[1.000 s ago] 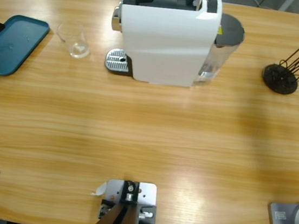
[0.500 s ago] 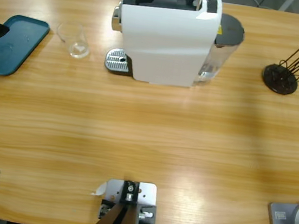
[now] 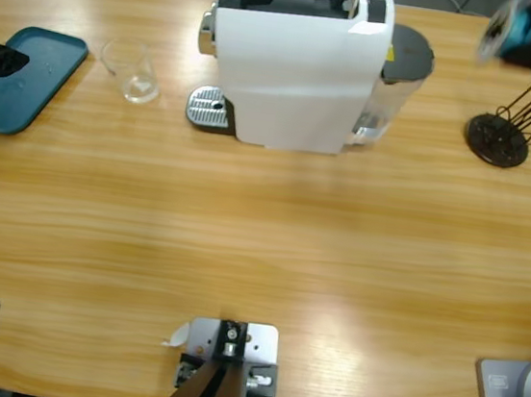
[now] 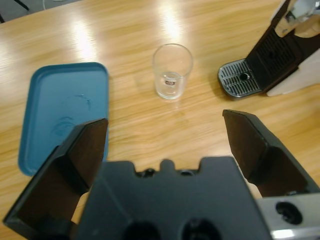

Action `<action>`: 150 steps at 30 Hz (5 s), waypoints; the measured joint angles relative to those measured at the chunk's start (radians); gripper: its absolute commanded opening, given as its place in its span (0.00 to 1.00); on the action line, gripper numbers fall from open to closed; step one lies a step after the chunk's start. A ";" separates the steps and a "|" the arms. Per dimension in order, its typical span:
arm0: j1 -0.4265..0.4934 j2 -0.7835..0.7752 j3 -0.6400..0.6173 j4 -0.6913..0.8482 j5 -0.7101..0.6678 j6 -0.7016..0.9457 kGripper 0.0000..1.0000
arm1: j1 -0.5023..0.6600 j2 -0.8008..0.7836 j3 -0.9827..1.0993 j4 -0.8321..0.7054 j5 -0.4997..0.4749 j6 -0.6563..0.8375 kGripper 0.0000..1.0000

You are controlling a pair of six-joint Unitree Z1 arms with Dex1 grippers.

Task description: Pour coffee

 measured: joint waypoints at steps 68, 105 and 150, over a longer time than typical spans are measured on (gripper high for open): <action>-0.009 0.000 -0.001 0.000 -0.106 0.038 1.00 | -0.026 0.757 -0.688 0.078 0.102 -0.241 0.00; -0.009 0.000 -0.001 0.000 -0.138 0.038 1.00 | -0.030 0.803 -0.768 0.168 0.101 -0.222 0.66; -0.010 0.000 -0.001 0.000 -0.166 0.038 0.99 | -0.027 0.292 -0.187 -0.294 -0.395 0.359 0.00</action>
